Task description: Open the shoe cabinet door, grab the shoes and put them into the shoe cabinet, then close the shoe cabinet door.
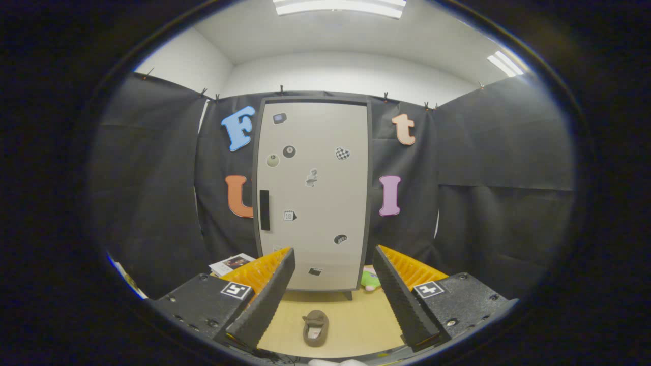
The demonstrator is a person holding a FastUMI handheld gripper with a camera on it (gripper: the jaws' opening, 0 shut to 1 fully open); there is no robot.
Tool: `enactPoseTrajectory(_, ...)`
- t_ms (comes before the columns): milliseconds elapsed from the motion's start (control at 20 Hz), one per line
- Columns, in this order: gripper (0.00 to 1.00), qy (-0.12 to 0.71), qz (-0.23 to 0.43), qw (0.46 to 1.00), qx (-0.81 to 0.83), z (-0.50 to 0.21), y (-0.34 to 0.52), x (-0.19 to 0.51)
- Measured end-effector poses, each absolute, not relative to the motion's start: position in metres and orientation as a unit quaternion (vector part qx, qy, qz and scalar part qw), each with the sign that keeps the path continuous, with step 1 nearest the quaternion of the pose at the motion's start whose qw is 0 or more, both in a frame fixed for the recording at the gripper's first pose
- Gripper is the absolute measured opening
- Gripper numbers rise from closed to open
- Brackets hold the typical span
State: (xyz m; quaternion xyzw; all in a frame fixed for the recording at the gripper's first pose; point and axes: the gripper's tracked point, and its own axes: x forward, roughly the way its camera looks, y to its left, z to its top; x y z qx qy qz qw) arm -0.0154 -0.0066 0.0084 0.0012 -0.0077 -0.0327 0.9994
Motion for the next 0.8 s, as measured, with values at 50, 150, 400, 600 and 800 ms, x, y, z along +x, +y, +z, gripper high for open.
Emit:
enactPoseTrajectory(50, 1.0, -0.006, -0.033, 0.999, 0.006, 0.007, -0.007, -0.016)
enactPoseTrajectory(150, 1.0, -0.005, -0.036, 0.999, 0.007, 0.006, -0.007, -0.014)
enactPoseTrajectory(400, 1.0, -0.008, -0.046, 0.999, -0.008, 0.008, -0.004, 0.007)
enactPoseTrajectory(600, 1.0, -0.002, -0.036, 0.999, 0.001, 0.008, 0.013, 0.041)
enactPoseTrajectory(800, 1.0, 0.001, -0.007, 1.0, 0.011, 0.012, 0.042, 0.088)
